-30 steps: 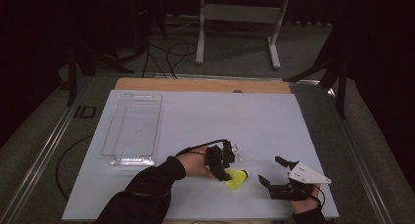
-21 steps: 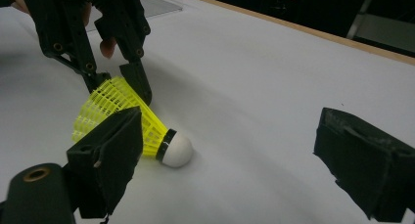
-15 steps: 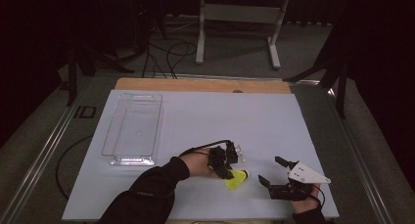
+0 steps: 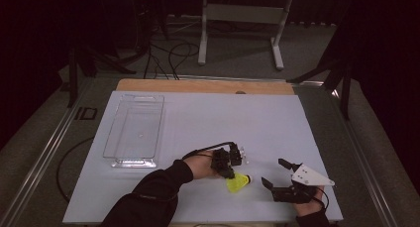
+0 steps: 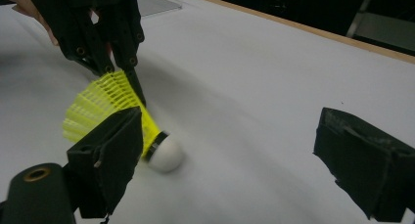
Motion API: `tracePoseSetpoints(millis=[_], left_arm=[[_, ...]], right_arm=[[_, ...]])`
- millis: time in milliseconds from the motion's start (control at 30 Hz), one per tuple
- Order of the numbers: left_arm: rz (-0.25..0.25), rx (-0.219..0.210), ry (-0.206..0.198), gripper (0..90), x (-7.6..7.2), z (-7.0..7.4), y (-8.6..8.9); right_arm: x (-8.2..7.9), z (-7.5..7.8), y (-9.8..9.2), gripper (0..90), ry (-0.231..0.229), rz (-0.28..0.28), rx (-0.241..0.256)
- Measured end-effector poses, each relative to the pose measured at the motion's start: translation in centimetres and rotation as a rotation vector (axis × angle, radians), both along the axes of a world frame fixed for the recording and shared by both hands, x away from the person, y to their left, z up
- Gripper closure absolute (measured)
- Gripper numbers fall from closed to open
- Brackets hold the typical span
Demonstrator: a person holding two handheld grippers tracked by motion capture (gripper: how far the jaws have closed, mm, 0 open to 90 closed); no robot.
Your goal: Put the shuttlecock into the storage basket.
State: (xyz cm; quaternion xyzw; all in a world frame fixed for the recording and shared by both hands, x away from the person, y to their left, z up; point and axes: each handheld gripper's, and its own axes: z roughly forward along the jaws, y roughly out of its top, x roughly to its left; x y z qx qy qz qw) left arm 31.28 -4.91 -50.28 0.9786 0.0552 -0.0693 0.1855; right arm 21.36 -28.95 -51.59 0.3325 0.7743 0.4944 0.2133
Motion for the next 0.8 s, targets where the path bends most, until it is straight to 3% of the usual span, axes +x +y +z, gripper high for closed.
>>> tracePoseSetpoints(millis=[400, 800], left_arm=[[0.025, -0.023, -0.046, 89.7, 0.1, 1.5, 0.8], [0.033, -0.011, -0.084, 89.7, -0.1, 3.6, 1.6]], right_arm=[[0.0, 0.0, 0.0, 11.3, 0.000, -0.001, -0.001], [0.0, 0.0, 0.1, 11.3, 0.002, 0.000, -0.005]])
